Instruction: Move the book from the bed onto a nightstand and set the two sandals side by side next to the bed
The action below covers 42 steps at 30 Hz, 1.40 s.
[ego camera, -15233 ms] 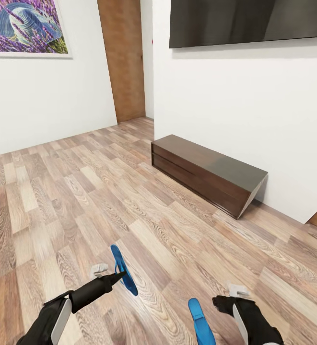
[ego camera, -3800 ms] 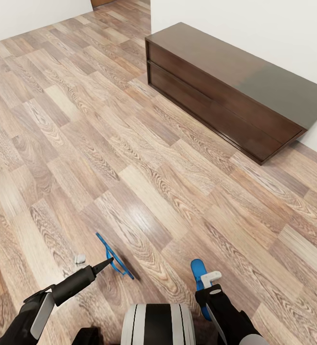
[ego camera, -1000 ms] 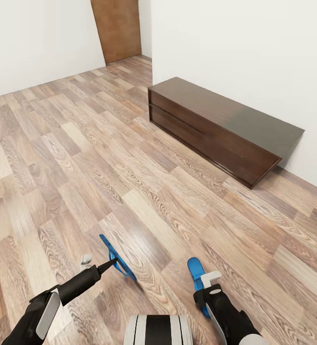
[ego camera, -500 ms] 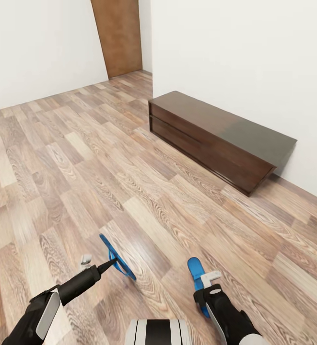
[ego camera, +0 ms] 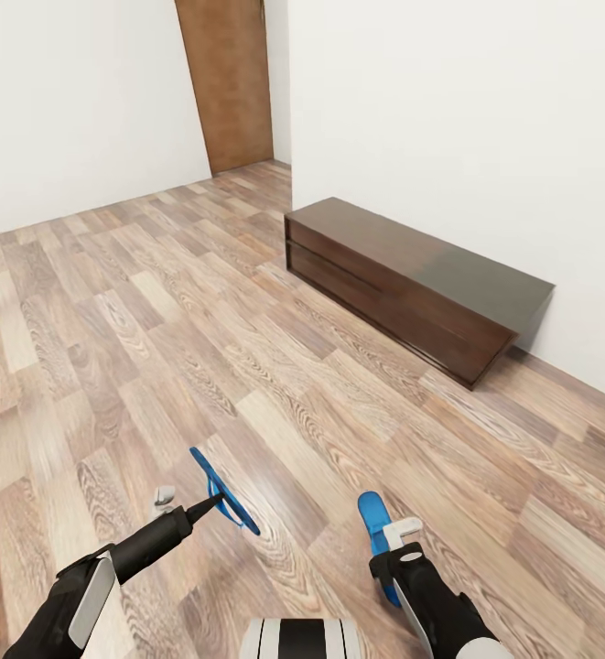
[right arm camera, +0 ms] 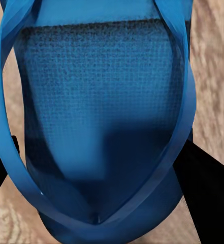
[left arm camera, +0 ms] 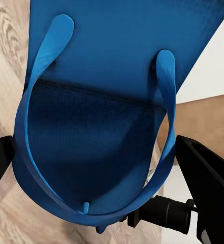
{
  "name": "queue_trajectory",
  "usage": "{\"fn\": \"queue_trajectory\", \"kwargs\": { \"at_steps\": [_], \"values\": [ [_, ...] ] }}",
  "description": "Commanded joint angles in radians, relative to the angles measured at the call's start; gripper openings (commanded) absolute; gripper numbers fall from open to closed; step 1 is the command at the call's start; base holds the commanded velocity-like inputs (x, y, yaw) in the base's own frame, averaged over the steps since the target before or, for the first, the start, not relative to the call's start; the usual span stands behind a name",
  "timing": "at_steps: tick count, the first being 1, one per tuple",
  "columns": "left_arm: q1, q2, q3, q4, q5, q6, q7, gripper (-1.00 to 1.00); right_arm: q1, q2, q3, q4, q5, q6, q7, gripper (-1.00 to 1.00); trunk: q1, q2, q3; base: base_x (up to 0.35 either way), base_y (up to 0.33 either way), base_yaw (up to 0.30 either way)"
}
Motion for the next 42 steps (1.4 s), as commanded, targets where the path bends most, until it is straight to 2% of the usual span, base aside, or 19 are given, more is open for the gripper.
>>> {"fn": "queue_trajectory", "kwargs": {
  "at_steps": [1,11,14,16,17,18,19,20,21,22,23,25,28,31,32,33,37,39,42],
  "values": [
    [0.000,0.000,0.000,0.000,0.004,0.009,-0.002,-1.00,0.000,0.000,0.004,-0.001,0.004,0.007,-0.004,-1.00,-0.001,0.000,0.003,0.000,0.000,0.000],
    [0.000,0.000,0.000,0.000,0.004,0.009,-0.002,-1.00,0.000,-0.002,0.001,-0.009,0.002,0.007,-0.001,-1.00,-0.005,0.002,0.042,0.000,0.000,0.000],
    [0.000,0.000,0.000,0.000,0.004,0.009,-0.002,-1.00,0.000,-0.004,-0.036,-0.013,-0.016,0.008,0.006,-1.00,-0.006,0.003,0.054,0.000,0.000,0.000],
    [0.000,0.000,0.000,0.000,0.004,0.009,-0.002,-1.00,0.000,-0.005,-0.080,-0.014,-0.057,0.008,0.015,-1.00,-0.007,0.004,0.061,0.000,0.000,0.000],
    [0.000,0.000,0.000,0.000,0.004,0.009,-0.002,-1.00,0.000,-0.005,-0.111,-0.014,-0.099,0.008,0.032,-1.00,-0.008,0.004,0.065,0.000,0.000,0.000],
    [0.000,0.000,0.000,0.000,0.004,0.009,-0.003,-1.00,0.000,-0.007,-0.159,-0.014,-0.212,0.010,0.120,-1.00,-0.008,0.004,0.069,0.000,0.000,0.000],
    [0.000,0.000,0.000,0.000,0.004,0.009,-0.003,-1.00,0.000,-0.008,-0.166,-0.013,-0.242,0.011,0.150,-1.00,-0.009,0.004,0.073,0.000,0.000,0.000],
    [0.000,0.000,0.000,0.000,0.004,0.009,-0.003,-1.00,0.000,-0.014,-0.176,-0.012,-0.300,0.014,0.217,-1.00,-0.009,0.004,0.077,0.000,0.000,0.000],
    [0.000,0.000,0.000,0.000,0.004,0.009,-0.003,-1.00,0.000,-0.029,-0.183,-0.011,-0.353,0.016,0.287,-1.00,-0.010,0.005,0.081,0.000,0.000,0.000],
    [0.000,0.000,0.000,0.000,0.004,0.009,-0.002,-1.00,0.000,-0.062,-0.188,-0.010,-0.417,0.018,0.384,-1.00,-0.010,0.005,0.085,0.000,0.000,0.000],
    [0.000,0.000,0.000,0.000,0.004,0.009,-0.002,-1.00,0.000,-0.083,-0.189,-0.010,-0.448,0.018,0.439,-1.00,-0.010,0.005,0.088,0.000,0.000,0.000],
    [0.000,0.000,0.000,0.000,0.004,0.009,-0.002,-1.00,0.000,-0.110,-0.192,-0.008,-0.488,0.020,0.527,-1.00,-0.011,0.006,0.096,0.000,0.000,0.000],
    [0.000,0.000,-0.001,0.000,0.004,0.009,-0.002,-1.00,0.000,-0.127,-0.196,-0.003,-0.518,0.021,0.640,-1.00,-0.013,0.006,0.108,0.000,0.000,0.000],
    [0.000,0.000,-0.017,0.001,0.004,0.009,-0.002,-1.00,0.000,-0.160,-0.196,0.001,-0.563,0.025,0.768,-1.00,-0.014,0.007,0.119,0.000,0.000,0.000],
    [0.000,0.000,-0.019,0.001,0.004,0.009,-0.001,-1.00,0.000,-0.169,-0.196,0.002,-0.573,0.025,0.780,-1.00,-0.015,0.007,0.123,0.000,0.000,0.000],
    [0.000,0.000,-0.025,0.001,0.004,0.009,0.001,-1.00,0.000,-0.194,-0.194,0.003,-0.614,0.026,0.805,-1.00,-0.015,0.008,0.127,0.000,0.000,0.000],
    [0.000,0.000,-0.029,0.001,0.004,0.009,0.019,-1.00,0.000,-0.236,-0.197,0.000,-0.692,0.030,0.825,-1.00,-0.017,0.008,0.143,0.000,0.000,0.000],
    [0.000,0.000,-0.030,0.001,0.004,0.009,0.025,-1.00,0.000,-0.282,-0.198,-0.002,-0.704,0.052,0.828,-1.00,-0.018,0.009,0.150,0.000,0.000,0.000],
    [0.000,0.000,-0.030,0.001,0.004,0.009,0.031,-1.00,0.000,-0.397,-0.198,-0.002,-0.737,0.137,0.831,-1.00,-0.026,0.023,0.160,0.000,0.000,0.000]
  ]
}}
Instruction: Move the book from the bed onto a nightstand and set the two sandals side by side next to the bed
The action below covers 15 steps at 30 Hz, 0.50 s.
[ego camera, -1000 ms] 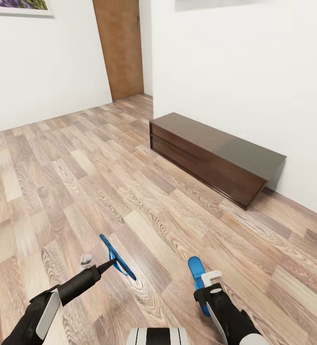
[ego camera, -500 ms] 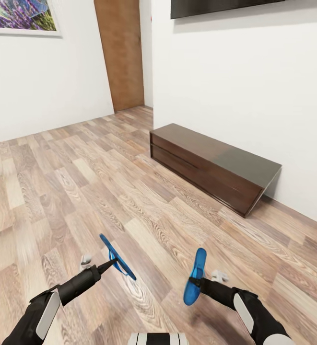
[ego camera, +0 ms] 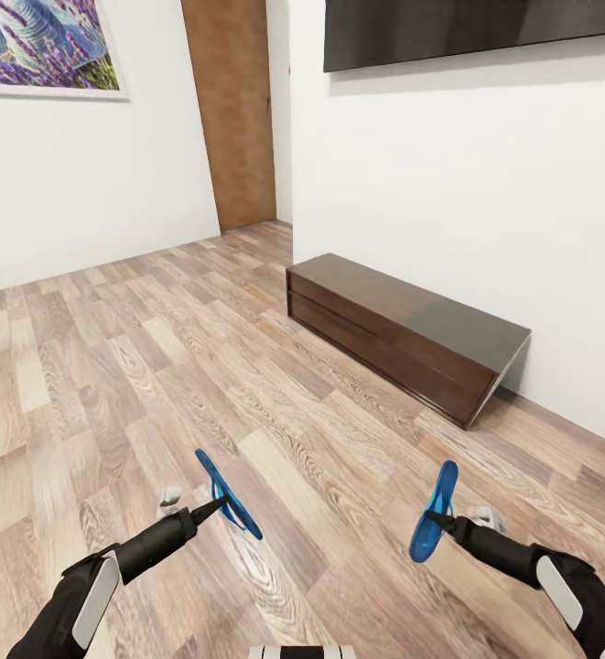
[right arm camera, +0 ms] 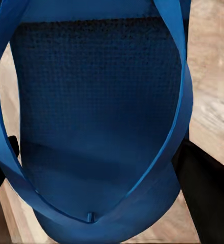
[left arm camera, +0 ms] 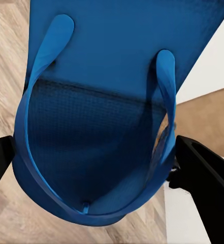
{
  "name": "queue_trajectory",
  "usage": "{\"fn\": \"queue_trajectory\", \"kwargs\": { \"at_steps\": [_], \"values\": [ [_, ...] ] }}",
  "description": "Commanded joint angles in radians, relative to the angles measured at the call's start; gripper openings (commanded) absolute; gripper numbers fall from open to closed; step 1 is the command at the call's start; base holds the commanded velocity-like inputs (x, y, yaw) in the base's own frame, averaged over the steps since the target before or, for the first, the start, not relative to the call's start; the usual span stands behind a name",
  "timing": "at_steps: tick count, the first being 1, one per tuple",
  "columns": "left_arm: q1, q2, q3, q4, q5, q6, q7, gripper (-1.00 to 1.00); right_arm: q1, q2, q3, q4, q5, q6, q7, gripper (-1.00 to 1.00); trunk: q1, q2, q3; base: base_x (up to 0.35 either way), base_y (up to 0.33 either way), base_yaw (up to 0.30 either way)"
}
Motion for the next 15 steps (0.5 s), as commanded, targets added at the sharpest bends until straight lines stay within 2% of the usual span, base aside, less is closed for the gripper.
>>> {"fn": "queue_trajectory", "kwargs": {
  "at_steps": [1,3,6,10,13,15],
  "values": [
    [-0.001,0.000,0.000,0.001,0.004,0.008,-0.001,-1.00,0.000,-0.013,-0.001,0.000,-0.016,0.021,0.001,-1.00,-0.004,0.007,0.002,0.000,0.000,0.000],
    [-0.001,0.000,0.001,0.000,0.004,0.008,0.000,-1.00,0.000,-0.041,-0.001,0.001,-0.053,0.047,0.001,-1.00,-0.012,0.021,0.009,0.000,0.000,0.000],
    [0.000,0.000,0.002,0.000,0.000,0.006,0.000,-1.00,0.000,-0.055,0.001,0.000,-0.079,0.061,0.001,-1.00,-0.023,0.042,0.018,0.000,0.000,0.000],
    [0.010,0.008,0.003,0.007,-0.053,-0.021,0.000,-1.00,0.000,-0.062,0.004,-0.002,-0.090,0.068,0.001,-1.00,-0.039,0.070,0.031,0.000,0.000,0.000],
    [0.014,0.017,0.005,0.075,-0.101,-0.076,-0.002,-1.00,0.000,-0.063,0.007,-0.002,-0.086,0.069,0.000,-1.00,-0.050,0.091,0.040,0.000,0.000,0.000],
    [0.014,0.027,0.006,0.130,-0.115,-0.117,-0.002,-1.00,0.000,-0.063,0.008,-0.001,-0.083,0.069,0.000,-1.00,-0.058,0.105,0.046,0.000,0.000,0.000]
  ]
}}
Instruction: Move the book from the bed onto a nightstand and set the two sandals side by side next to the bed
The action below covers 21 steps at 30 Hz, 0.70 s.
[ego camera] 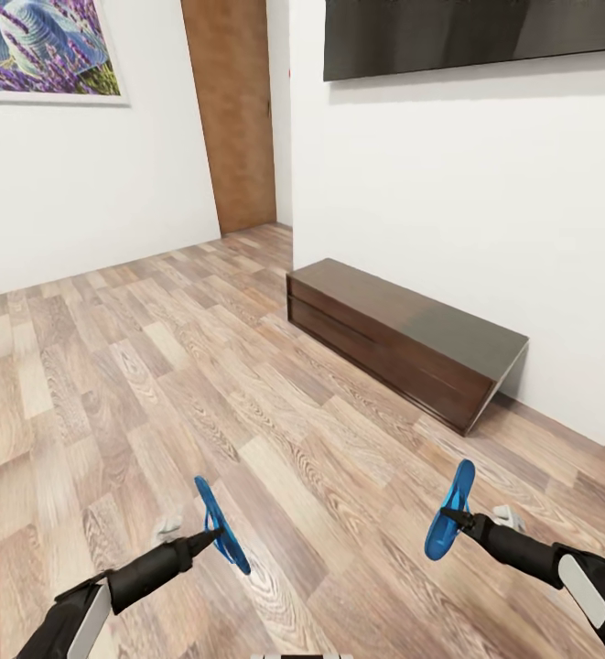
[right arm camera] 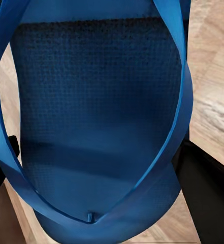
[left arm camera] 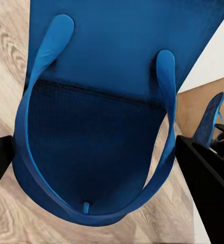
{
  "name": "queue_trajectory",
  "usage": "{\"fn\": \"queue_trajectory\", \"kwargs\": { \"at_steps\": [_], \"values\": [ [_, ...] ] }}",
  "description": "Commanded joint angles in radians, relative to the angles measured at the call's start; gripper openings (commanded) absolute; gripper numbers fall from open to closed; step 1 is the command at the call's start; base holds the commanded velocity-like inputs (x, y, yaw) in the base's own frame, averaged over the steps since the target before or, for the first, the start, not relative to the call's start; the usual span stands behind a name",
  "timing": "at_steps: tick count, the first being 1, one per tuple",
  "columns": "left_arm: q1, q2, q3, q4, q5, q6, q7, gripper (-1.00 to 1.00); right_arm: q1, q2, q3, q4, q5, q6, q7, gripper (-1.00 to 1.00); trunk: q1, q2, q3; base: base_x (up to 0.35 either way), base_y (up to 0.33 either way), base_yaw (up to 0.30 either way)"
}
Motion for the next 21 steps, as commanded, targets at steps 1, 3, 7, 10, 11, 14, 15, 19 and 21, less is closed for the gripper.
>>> {"fn": "queue_trajectory", "kwargs": {
  "at_steps": [1,3,7,10,11,14,15,19,21],
  "values": [
    [0.000,0.007,0.001,0.043,0.000,-0.023,-0.002,-1.00,0.000,0.000,-0.001,0.001,-0.002,0.007,0.001,-1.00,-0.004,0.007,0.002,0.000,0.000,0.000],
    [0.000,0.016,0.002,0.125,-0.006,-0.111,-0.002,-1.00,0.000,0.002,0.001,0.008,0.001,0.006,0.000,-1.00,-0.012,0.021,0.009,0.000,0.000,0.000],
    [0.000,0.021,0.002,0.169,-0.009,-0.177,-0.001,-1.00,0.006,0.004,0.004,0.051,0.042,-0.002,0.000,-1.00,-0.027,0.049,0.021,0.000,0.000,0.000],
    [0.000,0.027,0.003,0.176,-0.010,-0.186,-0.001,-1.00,0.010,0.005,0.005,0.080,0.062,-0.007,0.014,-1.00,-0.039,0.070,0.031,0.000,0.000,0.000],
    [0.000,0.027,0.003,0.181,-0.010,-0.187,0.000,-1.00,0.010,0.006,0.005,0.086,0.066,-0.009,0.026,-1.00,-0.042,0.077,0.034,0.000,0.000,0.000],
    [0.000,0.027,0.003,0.199,-0.010,-0.190,0.001,-1.00,0.011,0.009,0.005,0.094,0.080,-0.021,0.045,-1.00,-0.054,0.098,0.043,0.000,0.000,0.000],
    [0.000,0.027,0.003,0.201,-0.010,-0.190,0.001,-1.00,0.011,0.010,0.005,0.095,0.086,-0.027,0.047,-1.00,-0.058,0.105,0.046,0.000,0.000,0.000],
    [0.000,0.027,0.003,0.208,-0.010,-0.191,0.001,-1.00,0.011,0.034,0.005,0.140,0.194,-0.077,0.046,-1.00,-0.073,0.133,0.059,0.000,0.000,0.000],
    [0.000,0.027,0.003,0.209,-0.010,-0.191,0.001,-1.00,0.011,0.042,0.004,0.195,0.235,-0.091,0.045,-1.00,-0.081,0.147,0.065,0.000,0.000,0.000]
  ]
}}
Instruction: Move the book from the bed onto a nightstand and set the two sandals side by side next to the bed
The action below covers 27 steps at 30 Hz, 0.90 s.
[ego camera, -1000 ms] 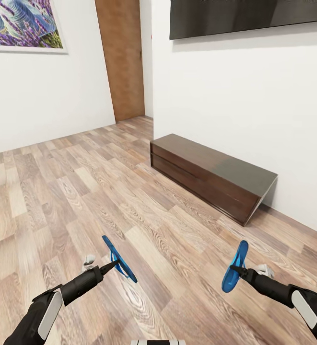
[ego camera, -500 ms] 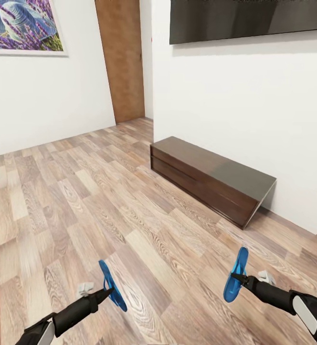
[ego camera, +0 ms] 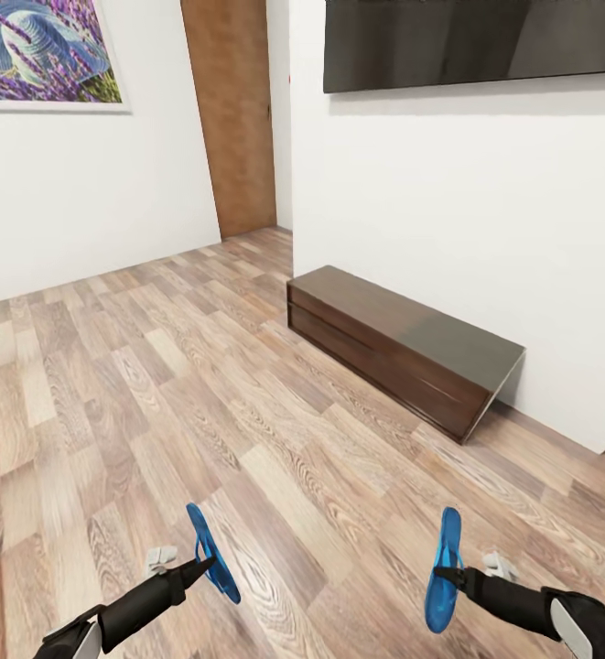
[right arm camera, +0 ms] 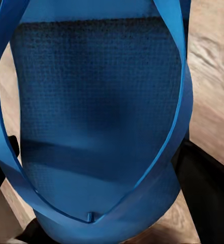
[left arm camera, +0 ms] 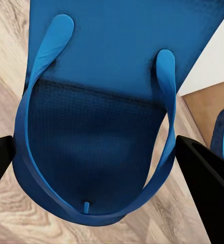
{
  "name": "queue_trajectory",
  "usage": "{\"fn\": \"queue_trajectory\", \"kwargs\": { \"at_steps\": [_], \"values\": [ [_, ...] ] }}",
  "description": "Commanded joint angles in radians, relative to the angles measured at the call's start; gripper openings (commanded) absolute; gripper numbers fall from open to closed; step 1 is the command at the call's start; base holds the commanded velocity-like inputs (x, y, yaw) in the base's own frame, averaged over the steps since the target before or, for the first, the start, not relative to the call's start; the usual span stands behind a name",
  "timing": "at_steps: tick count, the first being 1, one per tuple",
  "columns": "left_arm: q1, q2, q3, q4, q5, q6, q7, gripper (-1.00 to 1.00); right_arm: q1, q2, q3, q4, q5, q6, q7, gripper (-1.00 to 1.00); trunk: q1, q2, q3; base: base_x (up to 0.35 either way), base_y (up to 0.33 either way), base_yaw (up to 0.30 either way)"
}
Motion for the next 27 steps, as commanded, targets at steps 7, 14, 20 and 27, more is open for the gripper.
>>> {"fn": "queue_trajectory", "kwargs": {
  "at_steps": [7,14,20,27],
  "values": [
    [0.000,-0.003,-0.001,0.002,0.005,0.010,-0.004,-1.00,0.000,0.006,-0.008,0.114,0.017,-0.036,0.001,-1.00,-0.027,0.049,0.021,0.000,0.000,0.000],
    [0.000,-0.009,-0.003,0.004,0.005,0.011,-0.005,-1.00,-0.001,0.006,-0.008,0.213,0.022,-0.189,0.002,-1.00,-0.054,0.098,0.043,0.000,0.000,0.000],
    [0.000,-0.011,-0.004,0.038,0.003,0.004,0.074,-1.00,0.000,0.006,-0.008,0.225,0.023,-0.243,0.001,-1.00,-0.077,0.140,0.062,0.000,0.000,0.000],
    [0.000,-0.037,-0.005,0.038,0.003,-0.035,0.140,-1.00,0.000,0.006,-0.008,0.263,0.023,-0.316,0.001,-1.00,-0.104,0.189,0.084,0.000,0.000,0.000]
  ]
}}
